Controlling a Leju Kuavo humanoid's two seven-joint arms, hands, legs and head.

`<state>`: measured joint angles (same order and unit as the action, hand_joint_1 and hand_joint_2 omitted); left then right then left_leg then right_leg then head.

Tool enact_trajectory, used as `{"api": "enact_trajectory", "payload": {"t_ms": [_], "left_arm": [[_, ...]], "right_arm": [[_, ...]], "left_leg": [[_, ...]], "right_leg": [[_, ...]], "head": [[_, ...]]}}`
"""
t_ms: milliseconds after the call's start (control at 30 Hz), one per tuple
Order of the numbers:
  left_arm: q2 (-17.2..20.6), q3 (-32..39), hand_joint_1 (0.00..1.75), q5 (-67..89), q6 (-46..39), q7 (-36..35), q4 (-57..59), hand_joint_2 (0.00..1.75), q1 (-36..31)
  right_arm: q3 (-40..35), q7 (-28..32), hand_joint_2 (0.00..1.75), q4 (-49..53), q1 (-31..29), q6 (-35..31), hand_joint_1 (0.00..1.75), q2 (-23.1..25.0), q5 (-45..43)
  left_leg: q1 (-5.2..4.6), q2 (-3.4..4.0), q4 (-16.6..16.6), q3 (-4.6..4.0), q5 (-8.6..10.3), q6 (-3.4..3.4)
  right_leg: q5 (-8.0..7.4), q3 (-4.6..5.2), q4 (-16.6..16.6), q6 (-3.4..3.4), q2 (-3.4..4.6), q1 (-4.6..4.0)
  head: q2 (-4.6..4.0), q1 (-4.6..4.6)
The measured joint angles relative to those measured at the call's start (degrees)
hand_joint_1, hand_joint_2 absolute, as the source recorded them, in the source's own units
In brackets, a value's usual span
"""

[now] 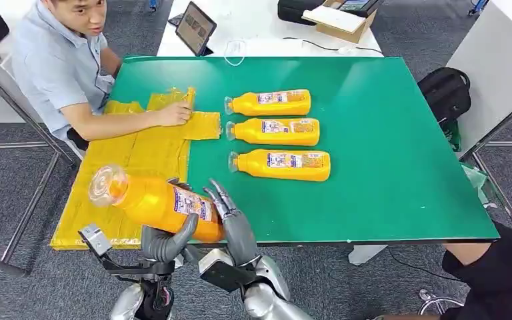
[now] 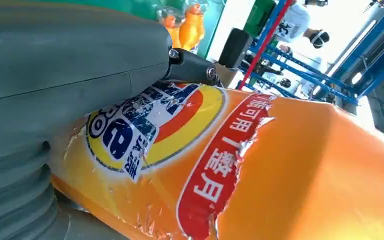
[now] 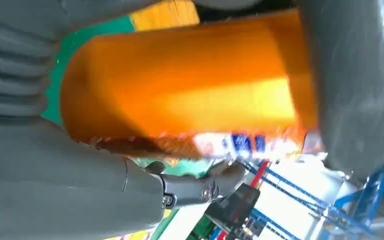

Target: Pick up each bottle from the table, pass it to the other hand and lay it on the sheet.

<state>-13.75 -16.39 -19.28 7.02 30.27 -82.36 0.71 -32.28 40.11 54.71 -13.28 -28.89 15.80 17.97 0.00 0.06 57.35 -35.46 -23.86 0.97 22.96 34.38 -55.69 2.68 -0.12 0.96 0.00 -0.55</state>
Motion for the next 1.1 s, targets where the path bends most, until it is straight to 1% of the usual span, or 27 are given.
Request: {"api": "enact_trajectory", "payload": {"t_ms": [200, 367, 433, 467, 533, 600, 633, 700, 833, 933, 1033, 1100], "left_arm": [[0.00, 0.28, 1.75, 0.22, -0.17, 0.02, -0.37, 1.75, -0.02], [0.28, 1.95, 1.75, 5.16, -5.91, 1.33, -0.39, 1.75, -0.13], [0.70, 3.81, 1.75, 9.28, -10.28, 2.14, -0.22, 1.75, -0.88], [1.01, 4.85, 1.75, 12.93, -13.94, 2.68, 0.02, 1.75, -1.57], [1.75, 6.65, 1.75, 23.61, -23.54, 4.35, 0.92, 1.75, -3.24], [2.91, 7.89, 1.75, 35.08, -31.77, 4.26, 2.41, 1.75, -5.20], [3.53, 8.35, 1.75, 39.93, -34.17, 3.59, 3.38, 1.75, -6.31], [4.63, 8.98, 1.75, 45.85, -35.15, 1.88, 5.83, 1.75, -8.77], [5.82, 9.84, 1.75, 48.73, -35.32, -0.47, 9.70, 1.75, -12.53], [6.99, 10.21, 1.75, 54.28, -36.55, -4.86, 14.63, 1.75, -16.75], [8.75, 10.23, 1.75, 66.75, -38.95, -10.33, 22.95, 1.75, -22.85], [9.86, 9.94, 1.75, 73.78, -38.99, -14.63, 29.13, 1.75, -27.05]], "right_arm": [[0.70, 0.00, 0.00, 2.51, 1.14, 0.02, 0.00, -0.78, -0.11], [3.11, 0.00, 0.00, 8.92, 4.73, -1.75, 0.00, -1.88, -0.41], [4.35, 0.00, 0.00, 13.25, 6.89, -2.91, 0.00, -2.60, 0.37], [4.98, 0.00, 0.00, 15.35, 7.94, -3.53, 0.00, -2.93, 0.98], [5.92, 0.00, 0.00, 19.11, 9.83, -5.01, 0.00, -3.45, 2.28], [6.51, 0.00, 0.00, 22.41, 11.40, -6.74, 0.00, -4.07, 3.30], [6.69, 0.00, 0.00, 23.90, 12.08, -7.69, 0.00, -4.39, 4.00], [6.71, 0.00, 0.00, 26.22, 13.06, -9.63, 0.00, -5.02, 4.77], [6.73, 0.00, 0.00, 28.82, 14.00, -10.73, 0.00, -5.94, 5.55], [6.73, 0.00, 0.00, 29.64, 14.31, -10.84, 0.00, -6.36, 6.01], [6.71, 0.00, 0.00, 29.79, 14.27, -10.56, 0.00, -6.71, 4.76], [6.71, 0.00, 0.00, 29.79, 14.24, -9.57, 0.00, -6.80, 4.68]], "left_leg": [[0.01, 0.01, 0.00, 0.01, 0.01, 0.00], [0.01, -0.01, 0.00, 0.00, 0.00, 0.00], [0.01, 0.00, 0.00, -0.02, 0.00, -0.01], [0.01, -0.02, 0.00, -0.04, 0.00, -0.01], [0.01, -0.02, 0.00, -0.04, 0.00, -0.01], [0.01, -0.02, 0.00, -0.03, 0.01, -0.01], [0.01, -0.03, 0.00, -0.02, 0.02, 0.00], [0.01, -0.04, 0.00, -0.02, 0.03, 0.00], [0.00, 0.00, 0.00, -0.01, 0.03, 0.01], [0.01, -0.09, 0.01, -0.02, 0.04, 0.01], [0.01, -0.09, 0.01, -0.01, 0.06, 0.01], [0.01, -0.08, 0.01, -0.01, 0.07, 0.00]], "right_leg": [[0.00, 0.00, 0.00, 0.00, 0.00, -0.01], [0.00, 0.01, 0.00, 0.00, 0.00, 0.00], [0.00, 0.03, 0.00, 0.00, -0.01, 0.00], [0.01, 0.04, 0.00, 0.00, -0.02, 0.00], [0.00, 0.05, 0.00, 0.00, -0.01, -0.01], [0.00, 0.04, 0.00, 0.00, -0.01, -0.01], [0.00, 0.04, 0.00, 0.00, -0.03, -0.01], [-0.01, 0.01, -0.01, 0.00, -0.03, -0.01], [-0.03, 0.03, -0.01, 0.00, -0.01, 0.00], [-0.03, 0.00, -0.01, 0.00, -0.08, 0.00], [-0.03, 0.00, -0.02, 0.00, -0.08, -0.01], [-0.04, -0.01, -0.04, 0.00, -0.07, -0.01]], "head": [[0.00, -0.02], [0.00, -0.02], [0.00, -0.02], [0.00, 0.00], [0.00, -0.02], [0.00, -0.02], [0.00, 0.00], [0.00, -0.02], [0.00, 0.00], [0.00, 0.00], [0.00, -0.02], [0.00, -0.02]]}}
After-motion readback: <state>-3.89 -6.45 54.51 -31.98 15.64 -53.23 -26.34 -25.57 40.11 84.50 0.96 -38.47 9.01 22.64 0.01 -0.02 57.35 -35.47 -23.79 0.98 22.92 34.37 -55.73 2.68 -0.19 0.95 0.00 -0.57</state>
